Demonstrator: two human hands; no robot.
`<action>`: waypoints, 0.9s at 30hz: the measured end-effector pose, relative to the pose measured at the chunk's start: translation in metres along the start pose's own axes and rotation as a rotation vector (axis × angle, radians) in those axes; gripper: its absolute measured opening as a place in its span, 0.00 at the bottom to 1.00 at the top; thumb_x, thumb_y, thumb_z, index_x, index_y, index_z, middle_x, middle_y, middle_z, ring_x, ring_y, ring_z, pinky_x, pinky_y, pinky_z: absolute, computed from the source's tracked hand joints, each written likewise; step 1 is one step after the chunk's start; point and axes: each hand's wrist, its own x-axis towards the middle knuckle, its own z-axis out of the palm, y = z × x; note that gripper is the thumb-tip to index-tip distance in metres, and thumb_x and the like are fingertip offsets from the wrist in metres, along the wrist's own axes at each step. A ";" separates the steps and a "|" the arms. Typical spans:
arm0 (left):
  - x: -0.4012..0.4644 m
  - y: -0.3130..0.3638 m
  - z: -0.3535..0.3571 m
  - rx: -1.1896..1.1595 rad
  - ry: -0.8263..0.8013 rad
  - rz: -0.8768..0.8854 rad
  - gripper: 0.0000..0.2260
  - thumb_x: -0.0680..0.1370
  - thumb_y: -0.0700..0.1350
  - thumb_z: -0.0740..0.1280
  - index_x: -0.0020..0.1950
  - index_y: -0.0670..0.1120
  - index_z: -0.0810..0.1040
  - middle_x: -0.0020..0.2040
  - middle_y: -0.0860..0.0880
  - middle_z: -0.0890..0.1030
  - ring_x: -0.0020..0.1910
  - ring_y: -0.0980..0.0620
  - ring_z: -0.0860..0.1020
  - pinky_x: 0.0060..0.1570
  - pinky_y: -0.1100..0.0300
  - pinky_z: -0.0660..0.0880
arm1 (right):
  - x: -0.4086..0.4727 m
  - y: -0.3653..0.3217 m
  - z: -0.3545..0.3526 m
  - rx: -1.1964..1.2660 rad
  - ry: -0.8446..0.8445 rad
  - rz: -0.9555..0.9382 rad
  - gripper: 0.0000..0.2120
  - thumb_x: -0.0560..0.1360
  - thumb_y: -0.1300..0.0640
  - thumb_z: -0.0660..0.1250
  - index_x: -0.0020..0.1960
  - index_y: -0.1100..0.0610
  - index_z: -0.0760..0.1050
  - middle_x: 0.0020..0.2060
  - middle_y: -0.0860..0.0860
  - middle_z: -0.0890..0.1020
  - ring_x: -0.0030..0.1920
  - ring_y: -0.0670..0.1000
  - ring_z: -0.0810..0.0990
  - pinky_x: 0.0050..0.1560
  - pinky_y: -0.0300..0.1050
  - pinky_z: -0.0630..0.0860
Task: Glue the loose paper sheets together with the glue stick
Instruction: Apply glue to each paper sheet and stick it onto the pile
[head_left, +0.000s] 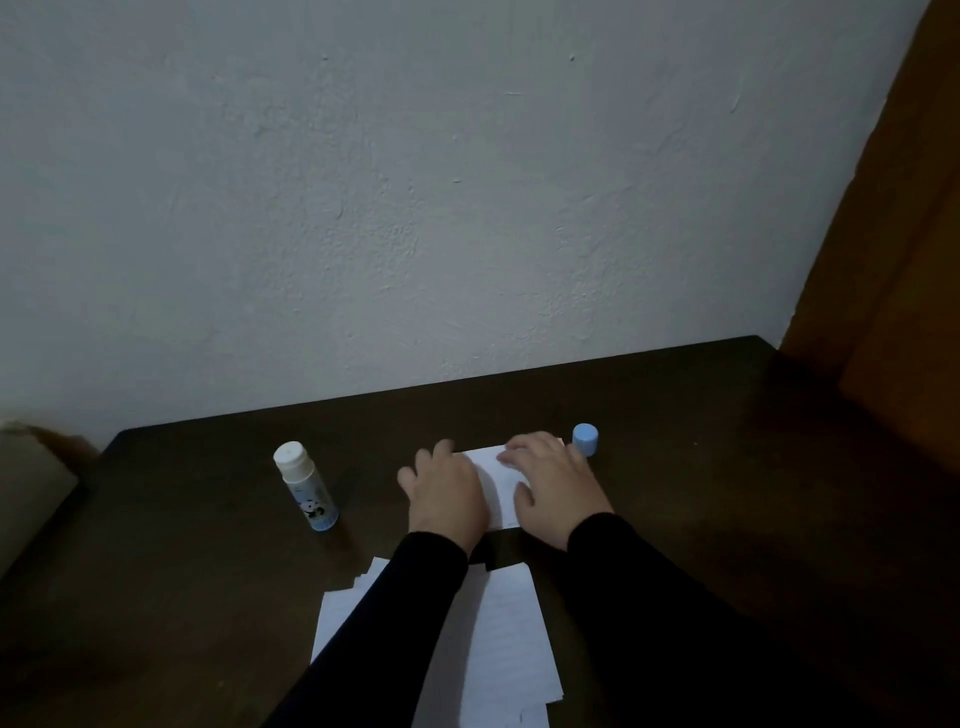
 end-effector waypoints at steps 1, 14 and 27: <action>0.001 0.003 0.002 -0.015 0.038 0.042 0.18 0.79 0.43 0.61 0.70 0.47 0.69 0.73 0.48 0.63 0.68 0.47 0.64 0.66 0.48 0.61 | 0.004 -0.001 0.002 0.005 -0.070 -0.019 0.24 0.77 0.59 0.58 0.73 0.50 0.65 0.73 0.46 0.63 0.74 0.48 0.56 0.73 0.50 0.53; 0.005 -0.007 0.035 -0.024 -0.230 0.033 0.28 0.82 0.60 0.40 0.80 0.50 0.41 0.80 0.52 0.41 0.78 0.53 0.41 0.73 0.40 0.40 | 0.007 -0.002 0.027 -0.142 -0.287 0.212 0.28 0.82 0.47 0.47 0.79 0.48 0.41 0.78 0.45 0.40 0.77 0.51 0.37 0.73 0.62 0.37; -0.010 -0.037 0.012 -0.013 -0.397 0.065 0.29 0.82 0.60 0.45 0.79 0.51 0.40 0.79 0.53 0.39 0.78 0.49 0.40 0.71 0.34 0.41 | -0.025 0.004 0.012 -0.180 -0.358 0.358 0.37 0.79 0.34 0.45 0.78 0.52 0.37 0.77 0.49 0.37 0.77 0.51 0.36 0.72 0.67 0.39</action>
